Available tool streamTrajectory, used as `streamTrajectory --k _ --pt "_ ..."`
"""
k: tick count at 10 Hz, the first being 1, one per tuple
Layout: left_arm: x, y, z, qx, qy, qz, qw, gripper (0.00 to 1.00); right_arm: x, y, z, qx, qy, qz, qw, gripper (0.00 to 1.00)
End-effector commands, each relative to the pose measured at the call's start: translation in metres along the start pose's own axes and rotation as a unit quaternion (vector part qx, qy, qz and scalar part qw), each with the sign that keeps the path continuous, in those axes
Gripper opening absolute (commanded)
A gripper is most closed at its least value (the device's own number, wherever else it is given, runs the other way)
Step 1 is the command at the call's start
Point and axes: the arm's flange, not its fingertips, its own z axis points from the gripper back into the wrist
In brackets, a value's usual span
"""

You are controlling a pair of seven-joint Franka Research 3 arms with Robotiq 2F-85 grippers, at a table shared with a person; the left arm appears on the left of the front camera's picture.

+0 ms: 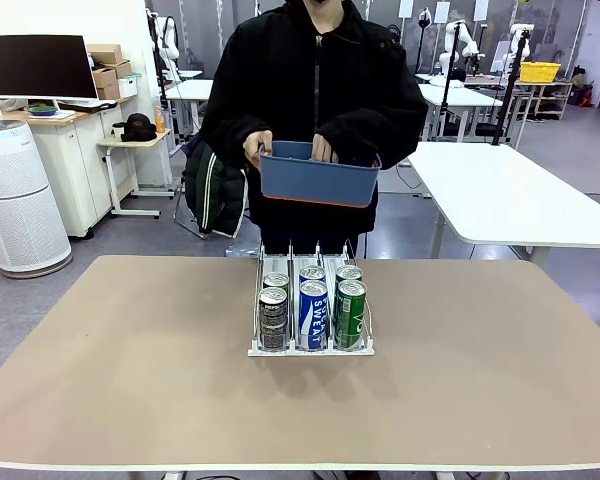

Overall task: Fill the beverage cans into the dispenser.
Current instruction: Pick up the Sprite handed by the human.

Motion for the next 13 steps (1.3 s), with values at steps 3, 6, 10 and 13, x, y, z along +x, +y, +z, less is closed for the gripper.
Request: streamTrajectory --k 3,6,10,13 --pt "0.0009 -0.0004 0.0008 -0.005 -0.008 0.007 1.0 1.0 -0.0003 0.0001 0.0005 -0.001 0.001 0.001 1.0 1.0" --pt "0.0009 -0.0004 0.0008 -0.005 -0.008 0.007 1.0 1.0 -0.0003 0.0001 0.0005 -0.001 0.001 0.001 1.0 1.0" --pt "0.0009 -0.0004 0.0008 -0.005 -0.008 0.007 1.0 1.0 -0.0003 0.0001 0.0005 -0.001 0.001 0.001 1.0 1.0" --pt "0.0009 -0.0004 0.0008 -0.005 -0.008 0.007 1.0 1.0 -0.0003 0.0001 0.0005 -0.001 0.001 0.001 1.0 1.0"
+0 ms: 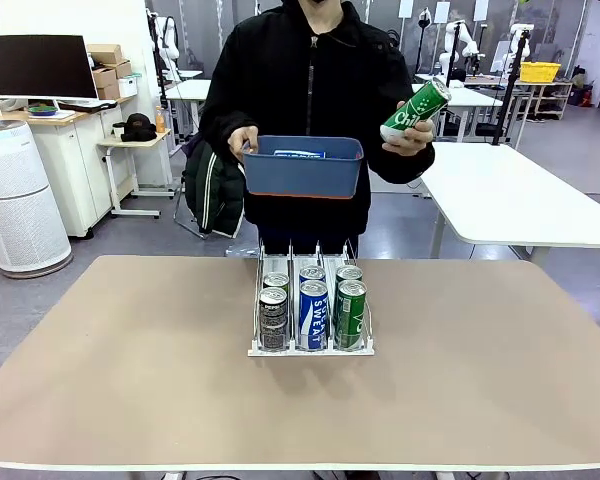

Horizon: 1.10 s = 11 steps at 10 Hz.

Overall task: Fill the beverage cans into the dispenser.
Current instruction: Pick up the Sprite handed by the human.

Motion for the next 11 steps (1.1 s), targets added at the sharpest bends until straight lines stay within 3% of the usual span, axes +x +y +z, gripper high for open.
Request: streamTrajectory --k 1,11 --pt "0.0009 -0.0004 0.0008 -0.005 -0.008 0.007 1.0 1.0 -0.0003 0.0001 0.0005 -0.001 0.001 0.001 1.0 1.0" --pt "0.0009 -0.0004 0.0008 -0.005 -0.008 0.007 1.0 1.0 -0.0003 0.0001 0.0005 -0.001 0.001 0.001 1.0 1.0"
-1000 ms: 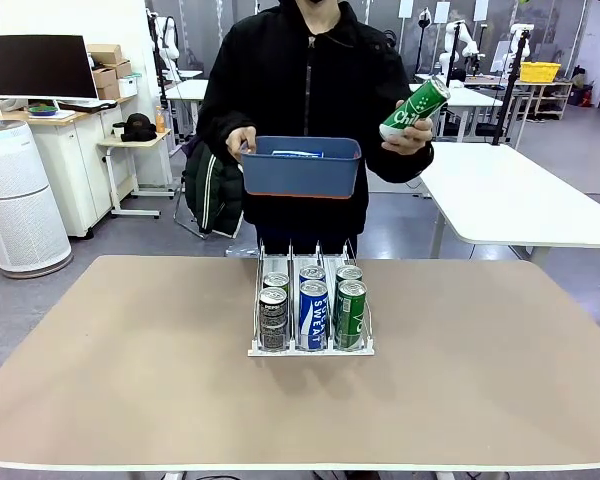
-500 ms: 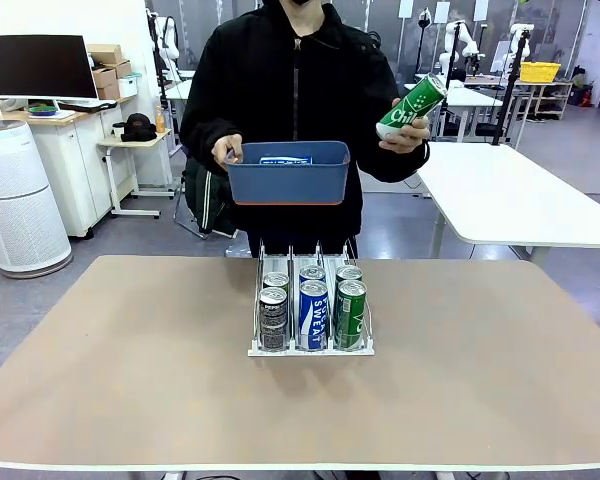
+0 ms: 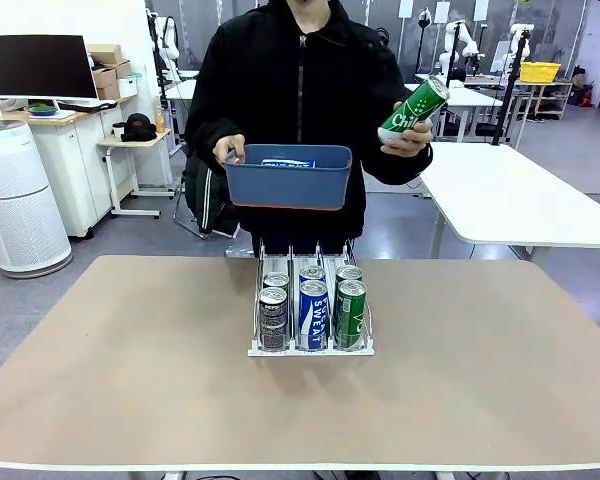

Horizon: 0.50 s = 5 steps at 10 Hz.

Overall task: Fill the beverage cans into the dispenser.
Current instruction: Pick up the Sprite handed by the human.

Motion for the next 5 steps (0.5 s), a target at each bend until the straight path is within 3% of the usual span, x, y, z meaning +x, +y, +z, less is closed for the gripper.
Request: streamTrajectory --k 1,5 --pt "0.0009 -0.0004 0.0008 -0.005 -0.008 0.007 1.0 1.0 -0.0003 0.0001 0.0005 -0.001 0.001 0.001 1.0 1.0" --pt "0.0009 -0.0004 0.0008 -0.005 -0.008 0.007 1.0 1.0 -0.0003 0.0001 0.0005 -0.001 0.001 0.001 1.0 1.0"
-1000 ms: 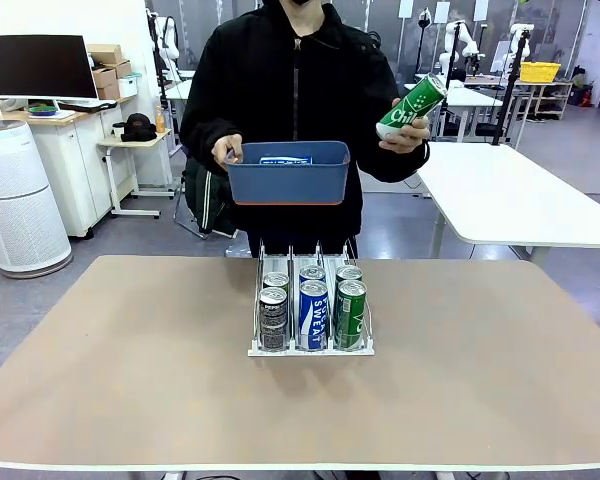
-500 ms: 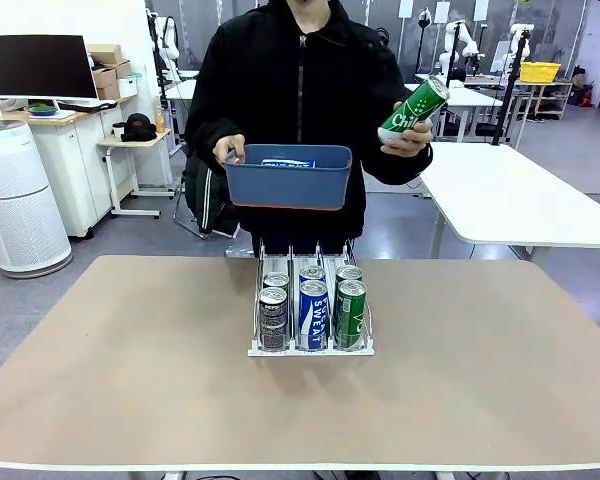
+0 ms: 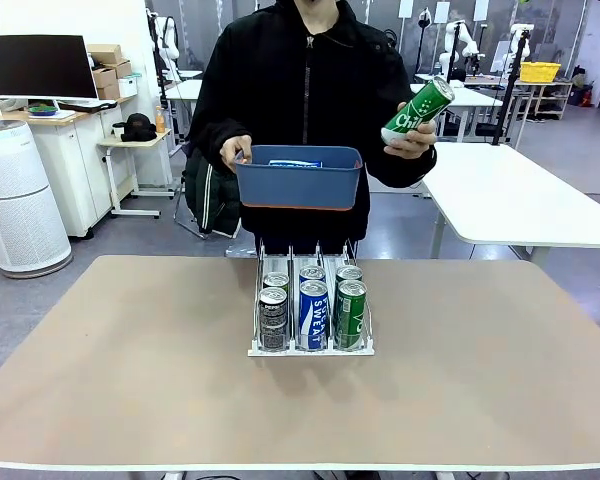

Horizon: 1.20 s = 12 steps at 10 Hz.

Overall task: Fill the beverage cans into the dispenser.
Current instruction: Pick up the Sprite handed by the human.

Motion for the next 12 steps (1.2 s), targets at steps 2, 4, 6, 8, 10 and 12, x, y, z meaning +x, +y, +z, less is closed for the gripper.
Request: streamTrajectory --k 2,4,6,8,10,12 --pt "0.0009 -0.0004 0.0008 -0.005 -0.008 0.007 1.0 1.0 -0.0003 0.0001 0.0005 -0.001 0.001 0.001 1.0 1.0" --pt "0.0009 -0.0004 0.0008 -0.005 -0.008 0.007 1.0 1.0 -0.0003 0.0001 0.0005 -0.001 0.001 0.001 1.0 1.0" --pt "0.0009 -0.0004 0.0008 -0.005 -0.008 0.007 1.0 1.0 -0.0003 0.0001 0.0005 -0.001 0.001 0.001 1.0 1.0" --pt "0.0009 -0.0004 0.0008 -0.005 -0.008 0.007 1.0 1.0 0.0014 0.0006 -0.0013 0.004 -0.017 -0.008 1.0 1.0" --pt "0.0009 -0.0004 0.0008 -0.005 -0.008 0.007 1.0 1.0 -0.001 0.0015 0.0014 0.005 0.018 -0.02 1.0 1.0" --pt "0.0009 -0.0004 0.0008 -0.005 -0.008 0.007 1.0 1.0 -0.0017 0.0029 0.0019 0.023 0.028 -0.023 0.999 1.0"
